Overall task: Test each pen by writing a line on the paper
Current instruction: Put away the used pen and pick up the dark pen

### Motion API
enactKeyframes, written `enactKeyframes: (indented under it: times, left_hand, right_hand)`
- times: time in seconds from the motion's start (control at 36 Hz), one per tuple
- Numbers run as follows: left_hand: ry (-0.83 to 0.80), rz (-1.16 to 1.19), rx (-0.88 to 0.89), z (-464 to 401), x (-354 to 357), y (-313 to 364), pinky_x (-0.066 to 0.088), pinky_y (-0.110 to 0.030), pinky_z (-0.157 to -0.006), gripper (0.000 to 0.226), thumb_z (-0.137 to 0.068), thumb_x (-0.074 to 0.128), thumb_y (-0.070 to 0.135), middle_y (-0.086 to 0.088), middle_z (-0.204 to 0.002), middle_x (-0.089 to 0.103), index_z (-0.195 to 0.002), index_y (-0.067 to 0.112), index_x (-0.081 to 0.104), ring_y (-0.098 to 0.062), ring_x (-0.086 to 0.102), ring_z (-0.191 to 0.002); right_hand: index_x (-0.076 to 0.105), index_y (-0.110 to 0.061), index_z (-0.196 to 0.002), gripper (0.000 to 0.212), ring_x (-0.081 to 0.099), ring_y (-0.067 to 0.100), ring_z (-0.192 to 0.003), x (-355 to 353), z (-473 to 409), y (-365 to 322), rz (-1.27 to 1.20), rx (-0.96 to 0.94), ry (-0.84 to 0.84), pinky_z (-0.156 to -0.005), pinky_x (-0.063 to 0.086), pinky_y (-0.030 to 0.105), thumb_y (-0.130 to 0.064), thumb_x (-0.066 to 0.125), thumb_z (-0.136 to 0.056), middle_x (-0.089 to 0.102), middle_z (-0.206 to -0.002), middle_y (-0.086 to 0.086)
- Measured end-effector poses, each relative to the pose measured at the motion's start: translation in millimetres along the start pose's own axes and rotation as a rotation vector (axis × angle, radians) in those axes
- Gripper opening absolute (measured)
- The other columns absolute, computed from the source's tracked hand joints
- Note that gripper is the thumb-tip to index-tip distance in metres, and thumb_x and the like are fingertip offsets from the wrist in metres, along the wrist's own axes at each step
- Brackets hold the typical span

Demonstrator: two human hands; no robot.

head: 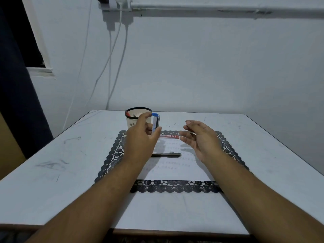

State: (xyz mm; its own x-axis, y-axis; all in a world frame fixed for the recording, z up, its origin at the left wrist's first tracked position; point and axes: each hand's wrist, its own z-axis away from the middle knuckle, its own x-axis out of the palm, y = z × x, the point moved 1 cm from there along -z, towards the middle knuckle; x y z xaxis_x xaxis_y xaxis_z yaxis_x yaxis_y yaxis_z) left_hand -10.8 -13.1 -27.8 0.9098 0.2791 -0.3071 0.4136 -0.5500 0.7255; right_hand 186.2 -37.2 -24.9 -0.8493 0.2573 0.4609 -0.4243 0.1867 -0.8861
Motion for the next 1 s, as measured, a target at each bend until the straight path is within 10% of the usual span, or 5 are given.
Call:
enactKeyframes:
  times: [0.25,0.61,0.78,1.0]
  left_hand:
    - [0.010,-0.110,0.143,7,1,21,0.040,-0.003,-0.063,0.043,-0.091,0.075,0.025,0.021,-0.073,0.060,-0.133,0.023,0.063,0.008,0.061,-0.072]
    - [-0.115,-0.133,0.158,7,6,18,0.042,-0.021,-0.058,0.031,-0.094,0.068,0.021,0.005,-0.070,0.063,-0.124,0.028,0.068,-0.012,0.058,-0.068]
    - [-0.329,-0.470,0.192,-16,27,-2,0.053,-0.042,-0.070,0.016,-0.103,0.053,0.023,-0.001,-0.088,0.069,-0.109,0.017,0.068,-0.024,0.063,-0.083]
    - [-0.531,-0.860,0.251,-51,65,-13,0.044,-0.036,-0.067,0.028,-0.093,0.047,0.001,0.000,-0.096,0.057,-0.108,0.020,0.062,-0.025,0.058,-0.096]
  right_hand:
    - [0.071,-0.003,-0.104,0.008,0.070,0.021,-0.064,1,1,2,0.018,0.006,-0.002,-0.059,0.062,0.032,-0.008,0.070,-0.097,0.069,-0.086,0.010]
    - [0.071,-0.004,-0.101,0.004,0.070,0.021,-0.063,2,1,1,0.021,0.014,-0.011,-0.058,0.061,0.030,-0.007,0.069,-0.098,0.069,-0.087,0.011]
    - [0.071,-0.003,-0.099,0.003,0.070,0.023,-0.066,-5,-5,-6,-0.008,-0.020,0.064,-0.060,0.062,0.031,-0.005,0.071,-0.096,0.065,-0.089,0.010]
    - [0.072,-0.002,-0.101,0.005,0.069,0.023,-0.068,-19,-12,-14,-0.021,-0.050,0.135,-0.064,0.064,0.035,-0.005,0.070,-0.097,0.064,-0.086,0.009]
